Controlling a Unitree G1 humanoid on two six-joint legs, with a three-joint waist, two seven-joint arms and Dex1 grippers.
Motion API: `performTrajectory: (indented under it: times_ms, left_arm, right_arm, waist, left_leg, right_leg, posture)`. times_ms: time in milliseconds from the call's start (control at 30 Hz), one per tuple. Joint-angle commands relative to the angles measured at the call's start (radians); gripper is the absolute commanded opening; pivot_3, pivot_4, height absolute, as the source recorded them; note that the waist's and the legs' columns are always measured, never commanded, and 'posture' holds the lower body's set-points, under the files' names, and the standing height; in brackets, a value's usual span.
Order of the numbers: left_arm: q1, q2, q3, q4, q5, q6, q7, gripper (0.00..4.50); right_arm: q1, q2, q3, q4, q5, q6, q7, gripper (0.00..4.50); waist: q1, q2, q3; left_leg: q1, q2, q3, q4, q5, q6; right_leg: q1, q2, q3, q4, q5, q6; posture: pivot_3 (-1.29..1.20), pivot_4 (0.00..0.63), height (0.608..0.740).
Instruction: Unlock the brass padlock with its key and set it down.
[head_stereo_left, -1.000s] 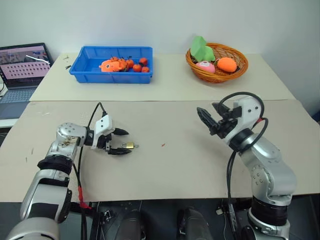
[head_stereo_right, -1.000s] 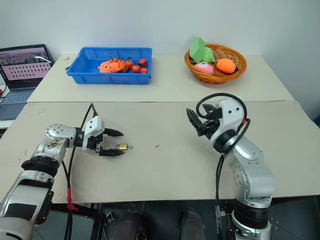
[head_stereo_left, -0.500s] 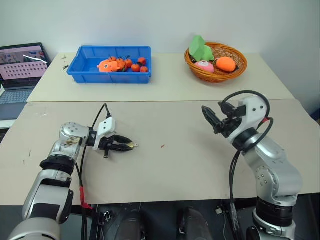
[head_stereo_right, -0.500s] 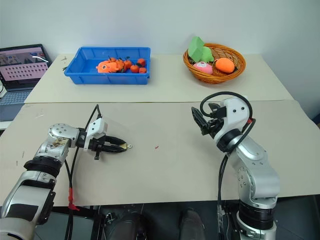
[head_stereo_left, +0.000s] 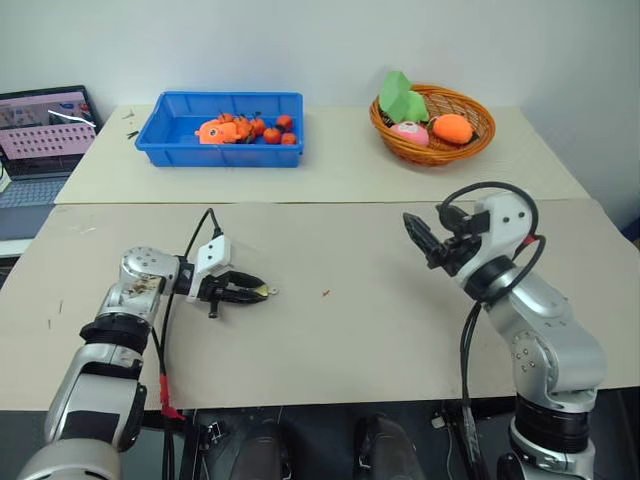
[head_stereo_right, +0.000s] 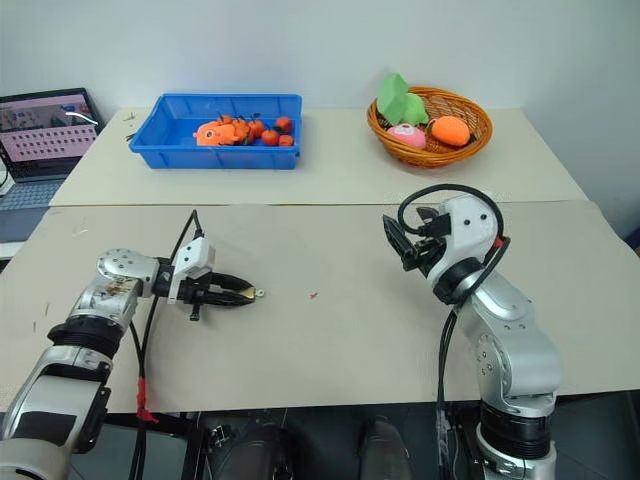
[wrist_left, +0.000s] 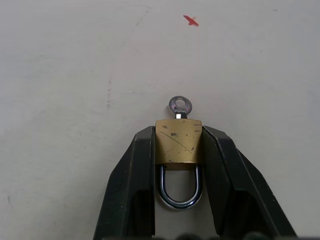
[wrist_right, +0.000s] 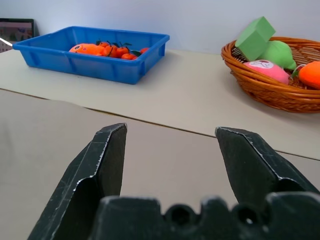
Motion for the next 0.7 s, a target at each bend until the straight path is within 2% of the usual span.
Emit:
performTrajectory:
  times_ms: [33, 200, 300, 400, 467, 533, 600, 700]
  left_arm:
    - [0.035, -0.018, -0.008, -0.049, -0.025, 0.098, -0.020, 0.81]
    - [0.024, 0.002, 0.013, -0.189, -0.073, 0.297, -0.003, 0.81]
    - [-0.032, 0.012, 0.045, -0.298, -0.145, 0.491, -0.002, 0.81]
    - [-0.087, 0.037, 0.056, -0.411, -0.200, 0.602, -0.026, 0.81]
    - [-0.134, 0.061, 0.053, -0.451, -0.206, 0.613, -0.037, 0.81]
    - [-0.169, 0.079, 0.048, -0.467, -0.207, 0.607, -0.044, 0.81]
    - [-0.202, 0.096, 0.040, -0.477, -0.208, 0.594, -0.055, 0.81]
    - [-0.234, 0.109, 0.039, -0.500, -0.217, 0.590, -0.072, 0.81]
  right_arm:
    - [-0.017, -0.015, 0.006, -0.005, 0.007, -0.030, 0.003, 3.42]
    - [-0.044, -0.076, 0.070, 0.006, -0.017, -0.025, 0.049, 3.42]
    - [-0.062, -0.148, 0.171, -0.033, -0.044, -0.033, 0.106, 3.42]
    - [-0.083, -0.282, 0.324, -0.066, -0.140, -0.093, 0.208, 3.42]
    - [-0.079, -0.417, 0.454, -0.059, -0.291, -0.239, 0.288, 3.42]
    - [-0.082, -0.492, 0.533, -0.033, -0.410, -0.364, 0.315, 3.42]
    - [-0.094, -0.528, 0.588, 0.022, -0.537, -0.521, 0.293, 3.42]
    - [-0.131, -0.517, 0.602, 0.112, -0.697, -0.732, 0.184, 3.42]
  waist:
    - [0.001, 0.000, 0.000]
    - [0.000, 0.000, 0.000]
    - [-0.003, 0.000, 0.000]
    - [-0.004, -0.001, 0.002]
    - [-0.002, -0.002, 0.002]
    - [-0.002, -0.002, 0.002]
    - [-0.003, -0.002, 0.002]
    - [-0.006, -0.003, 0.002]
  left_leg:
    - [0.000, 0.000, 0.000, 0.000, 0.000, 0.000]
    - [-0.001, 0.000, 0.000, 0.000, 0.000, 0.000]
    - [-0.002, -0.001, -0.001, 0.000, 0.000, 0.000]
    - [-0.003, -0.001, -0.001, 0.000, 0.000, 0.000]
    - [-0.004, 0.000, -0.002, 0.001, 0.000, 0.000]
    - [-0.004, -0.001, -0.002, 0.001, 0.000, 0.001]
    - [-0.004, -0.001, -0.002, 0.001, 0.000, 0.001]
    - [-0.003, -0.001, 0.000, 0.001, 0.000, 0.000]
  right_leg:
    - [0.000, 0.000, 0.000, 0.000, 0.000, 0.000]
    - [0.000, 0.000, 0.000, -0.001, 0.000, 0.001]
    - [-0.001, 0.000, 0.000, -0.001, 0.000, 0.001]
    - [-0.002, 0.000, 0.000, -0.001, 0.000, 0.001]
    - [-0.002, 0.000, 0.000, -0.001, 0.000, 0.001]
    - [-0.002, 0.000, 0.001, -0.002, -0.001, 0.002]
    - [-0.001, 0.000, 0.001, -0.003, -0.004, 0.007]
    - [-0.002, 0.000, 0.001, -0.002, -0.005, 0.010]
  posture:
    - [0.00, 0.150, 0.676]
    - [0.00, 0.150, 0.676]
    - [0.00, 0.150, 0.676]
    - [0.00, 0.150, 0.676]
    - [0.00, 0.150, 0.676]
    - [0.00, 0.150, 0.676]
    - [0.00, 0.150, 0.676]
    - [0.00, 0.150, 0.676]
